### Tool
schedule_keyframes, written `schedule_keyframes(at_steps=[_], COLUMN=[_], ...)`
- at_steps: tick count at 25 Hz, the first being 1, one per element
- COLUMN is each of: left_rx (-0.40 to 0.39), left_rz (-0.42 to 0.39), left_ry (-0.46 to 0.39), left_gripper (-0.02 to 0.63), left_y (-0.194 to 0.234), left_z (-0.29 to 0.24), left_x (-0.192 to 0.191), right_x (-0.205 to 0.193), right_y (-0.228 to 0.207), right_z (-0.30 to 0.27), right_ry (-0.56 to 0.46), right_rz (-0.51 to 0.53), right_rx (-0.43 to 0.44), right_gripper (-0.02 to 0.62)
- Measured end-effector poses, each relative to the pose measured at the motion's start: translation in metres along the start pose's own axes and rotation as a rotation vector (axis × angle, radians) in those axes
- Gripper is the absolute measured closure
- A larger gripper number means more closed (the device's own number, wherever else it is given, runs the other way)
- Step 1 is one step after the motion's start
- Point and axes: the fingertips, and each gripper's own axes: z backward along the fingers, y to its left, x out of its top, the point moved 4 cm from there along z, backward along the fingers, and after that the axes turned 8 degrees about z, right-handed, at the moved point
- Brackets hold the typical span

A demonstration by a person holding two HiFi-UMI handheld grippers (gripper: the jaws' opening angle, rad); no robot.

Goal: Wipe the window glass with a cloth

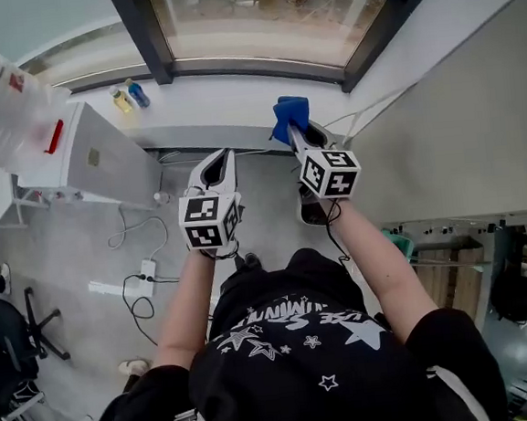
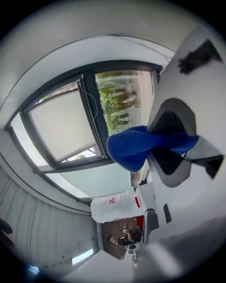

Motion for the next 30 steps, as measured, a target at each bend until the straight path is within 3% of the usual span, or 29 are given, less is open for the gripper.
schedule_keyframes(at_steps=[4, 10, 18, 30], left_rx=[0.014, 0.033, 0.082, 0.178], left_rz=[-0.035, -0.062, -0.084, -0.085], left_ry=[-0.029, -0.099, -0.155, -0.153], left_gripper=[0.597, 0.597, 0.597, 0.597], left_y=[-0.029, -0.086, -0.177, -0.267], left_z=[0.009, 0.012, 0.024, 0.08], left_x=[0.014, 0.027, 0.008, -0.048], right_x=[0.011, 0.02, -0.003, -0.023], right_y=[0.003, -0.012, -0.058, -0.069], right_z=[0.029, 0.095, 0.178, 0.283], right_ry=[-0.016, -0.063, -0.043, -0.087], right_rz=[0.032, 0.027, 0.066, 0.079], right_rx=[0.08, 0.13, 0.196, 0.328], right_gripper=[0.518, 0.518, 0.518, 0.52])
